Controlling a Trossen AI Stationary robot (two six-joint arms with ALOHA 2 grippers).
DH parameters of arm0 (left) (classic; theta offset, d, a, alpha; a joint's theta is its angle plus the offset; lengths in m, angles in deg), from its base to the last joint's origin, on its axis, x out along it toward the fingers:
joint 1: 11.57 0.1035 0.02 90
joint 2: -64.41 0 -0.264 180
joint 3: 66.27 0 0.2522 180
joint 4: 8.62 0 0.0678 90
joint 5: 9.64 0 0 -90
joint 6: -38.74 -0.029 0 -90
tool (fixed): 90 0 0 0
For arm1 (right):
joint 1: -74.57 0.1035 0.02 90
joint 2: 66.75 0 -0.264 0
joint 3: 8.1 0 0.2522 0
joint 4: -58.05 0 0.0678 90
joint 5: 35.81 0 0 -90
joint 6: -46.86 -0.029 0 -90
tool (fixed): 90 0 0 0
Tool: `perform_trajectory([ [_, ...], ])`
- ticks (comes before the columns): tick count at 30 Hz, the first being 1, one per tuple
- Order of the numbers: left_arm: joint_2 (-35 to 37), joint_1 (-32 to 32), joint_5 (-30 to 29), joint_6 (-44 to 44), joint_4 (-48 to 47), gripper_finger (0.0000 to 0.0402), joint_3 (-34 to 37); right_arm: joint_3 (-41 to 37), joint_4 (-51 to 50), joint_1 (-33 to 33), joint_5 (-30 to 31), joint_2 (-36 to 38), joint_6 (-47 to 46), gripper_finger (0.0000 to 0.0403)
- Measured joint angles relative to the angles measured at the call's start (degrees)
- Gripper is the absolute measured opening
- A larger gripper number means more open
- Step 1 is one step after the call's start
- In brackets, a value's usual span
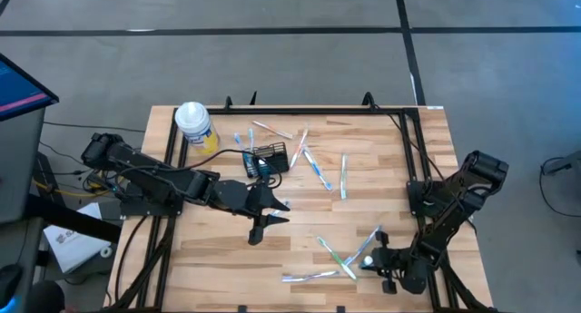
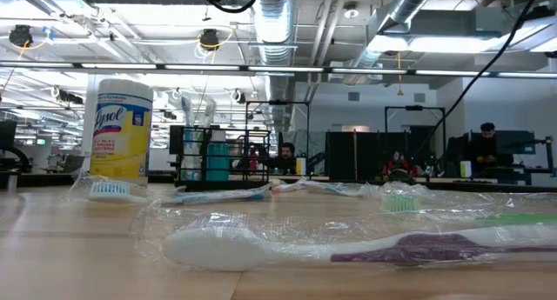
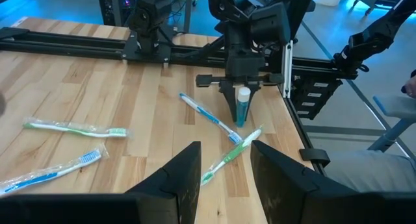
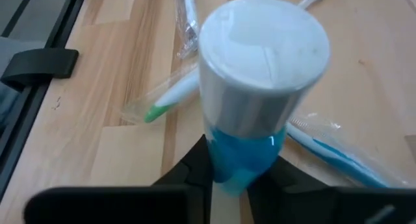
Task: Pick & Place toothbrushing station
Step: Put the mouthwash bottle into the mesh organizer
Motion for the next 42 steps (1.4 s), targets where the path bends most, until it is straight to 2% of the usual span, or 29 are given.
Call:
perform_trajectory([
  [16, 0.0, 0.0, 0.0, 0.1, 0.0, 0.0131, 0.0, 0.0, -3.5, -5.7, -3.1, 10.9, 7.1, 0.0052],
  [24, 0.0, 0.0, 0.0, 0.3, 0.3, 0.0131, 0.0, 0.0, -4.1, -10.4, -6.5, 17.1, 11.9, 0.0052],
  [31, 0.0, 0.0, -0.3, 1.7, 1.8, 0.0131, 0.0, 0.1, -4.1, -14.3, -10.4, 19.2, 14.2, 0.0052],
  [37, -0.5, 1.0, -0.3, 3.6, 2.7, 0.0124, -0.1, 4.4, -7.3, -17.8, -14.3, 19.1, 17.9, 0.0052],
  [42, -2.5, 2.1, -0.4, 3.7, 3.7, 0.0108, -0.1, 9.3, -14.2, -20.5, -16.4, 19.1, 20.9, 0.0052],
])
